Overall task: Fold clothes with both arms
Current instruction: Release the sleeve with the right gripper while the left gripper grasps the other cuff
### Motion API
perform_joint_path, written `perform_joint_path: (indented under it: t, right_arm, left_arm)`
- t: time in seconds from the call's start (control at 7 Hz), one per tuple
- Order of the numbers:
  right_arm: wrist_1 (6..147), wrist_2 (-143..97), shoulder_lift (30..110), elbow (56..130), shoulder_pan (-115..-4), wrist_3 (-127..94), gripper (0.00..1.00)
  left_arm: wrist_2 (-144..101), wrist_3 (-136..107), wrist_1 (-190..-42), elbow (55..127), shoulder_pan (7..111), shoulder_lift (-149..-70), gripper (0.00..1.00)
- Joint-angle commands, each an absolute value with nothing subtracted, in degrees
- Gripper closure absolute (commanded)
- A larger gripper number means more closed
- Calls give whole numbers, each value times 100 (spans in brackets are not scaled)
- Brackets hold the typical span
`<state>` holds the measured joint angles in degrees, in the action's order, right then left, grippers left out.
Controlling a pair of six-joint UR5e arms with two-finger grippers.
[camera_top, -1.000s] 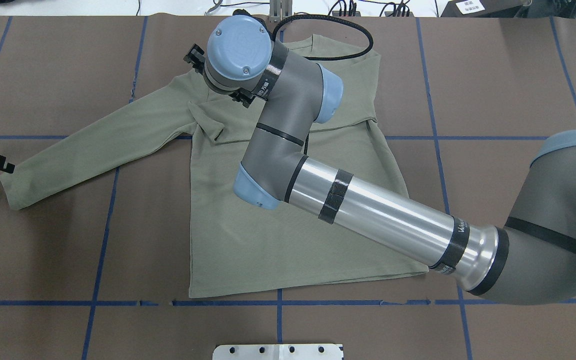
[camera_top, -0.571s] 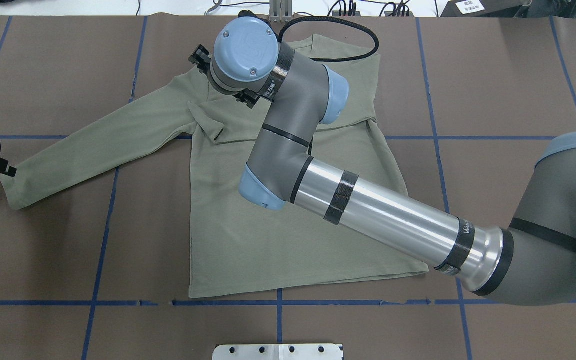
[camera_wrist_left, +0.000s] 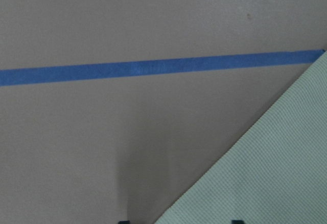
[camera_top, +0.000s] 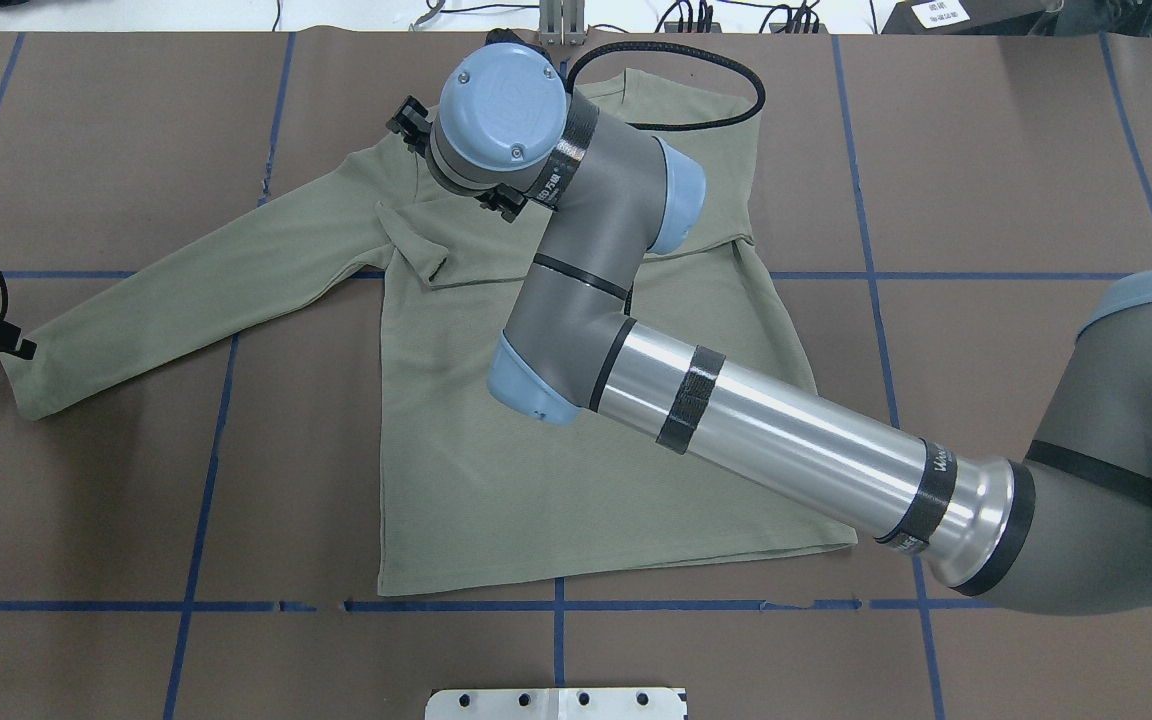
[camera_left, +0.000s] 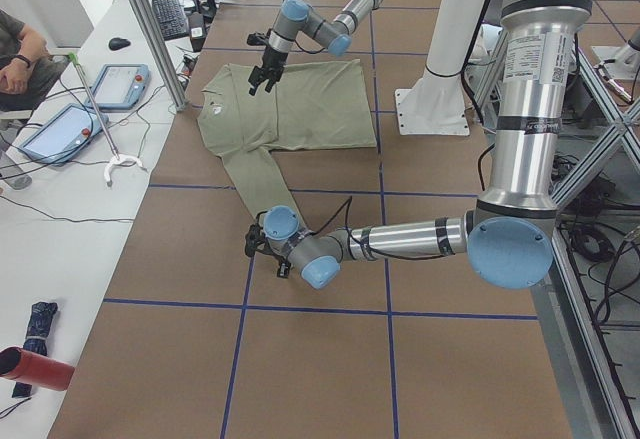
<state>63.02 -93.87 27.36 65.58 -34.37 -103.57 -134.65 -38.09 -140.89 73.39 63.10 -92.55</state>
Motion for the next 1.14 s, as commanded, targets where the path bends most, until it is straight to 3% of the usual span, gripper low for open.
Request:
perform_joint_path:
  t: [0.0, 0.14, 0.29, 0.43, 0.71, 1.0]
  right_arm:
    - [6302, -9387, 2795, 6635, -3437, -10362, 1]
    - [6302, -9387, 2812, 6636, -3437, -10362, 1]
    - [6302, -9387, 2812, 6644, -3437, -10362, 1]
    - [6302, -9387, 2821, 6645, -3437, -10362, 1]
    - [6345, -9395, 3048, 6993, -3445, -10345, 1]
    - [6311, -9910, 4572, 8501, -3890, -9935, 0]
  left_arm:
    - [-13465, -3823, -14089, 7321, 6293, -9255, 39]
    - [-13465, -3815, -14080, 7321, 6293, -9255, 57]
    - [-13508, -3814, -14071, 7347, 6293, -9255, 90]
    - [-13517, -3814, -14071, 7365, 6293, -9246, 100]
    - [-14345, -3823, -14019, 7836, 6337, -9133, 100]
    - [-14924, -5062, -14019, 8530, 6372, -9498, 100]
